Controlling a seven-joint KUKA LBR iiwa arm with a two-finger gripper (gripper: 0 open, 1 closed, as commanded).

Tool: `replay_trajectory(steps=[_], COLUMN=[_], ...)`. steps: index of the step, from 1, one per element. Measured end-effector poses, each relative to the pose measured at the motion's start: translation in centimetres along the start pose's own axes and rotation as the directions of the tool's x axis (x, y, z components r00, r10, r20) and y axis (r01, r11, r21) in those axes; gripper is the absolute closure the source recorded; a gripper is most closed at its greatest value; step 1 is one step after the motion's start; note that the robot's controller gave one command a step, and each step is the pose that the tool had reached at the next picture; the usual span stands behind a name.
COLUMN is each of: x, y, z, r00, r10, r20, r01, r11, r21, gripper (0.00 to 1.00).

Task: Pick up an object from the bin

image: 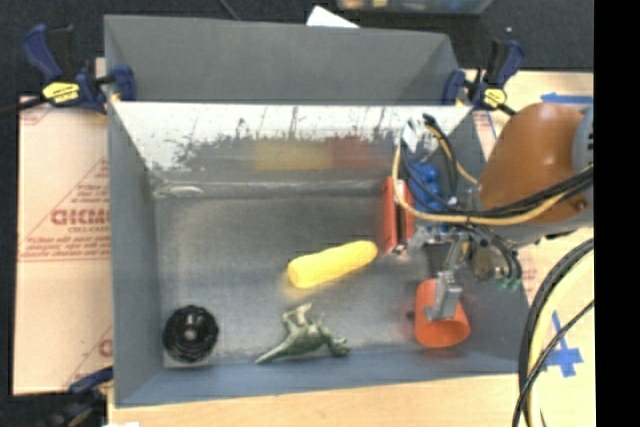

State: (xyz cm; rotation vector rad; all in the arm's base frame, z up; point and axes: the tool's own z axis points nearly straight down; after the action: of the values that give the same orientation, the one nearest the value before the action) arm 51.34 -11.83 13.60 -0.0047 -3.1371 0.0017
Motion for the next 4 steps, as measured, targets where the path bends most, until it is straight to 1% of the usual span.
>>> replay_trajectory(steps=[1,2,3,4], x=[-0.2,-0.2,-0.2,2.2], y=[0.0,0.0,0.0,4.5], z=[-0.4,-0.4,-0.4,3.5], r00=[1.0,1.0,1.0,0.984], r10=[-0.005,-0.005,-0.006,0.18], r20=[0.008,0.008,0.008,0.007], r01=[0.005,0.005,0.006,-0.18], r11=[1.0,1.0,1.0,0.984], r21=[0.002,0.002,0.002,-0.001], gripper=[1.0,0.0,0.0,0.0])
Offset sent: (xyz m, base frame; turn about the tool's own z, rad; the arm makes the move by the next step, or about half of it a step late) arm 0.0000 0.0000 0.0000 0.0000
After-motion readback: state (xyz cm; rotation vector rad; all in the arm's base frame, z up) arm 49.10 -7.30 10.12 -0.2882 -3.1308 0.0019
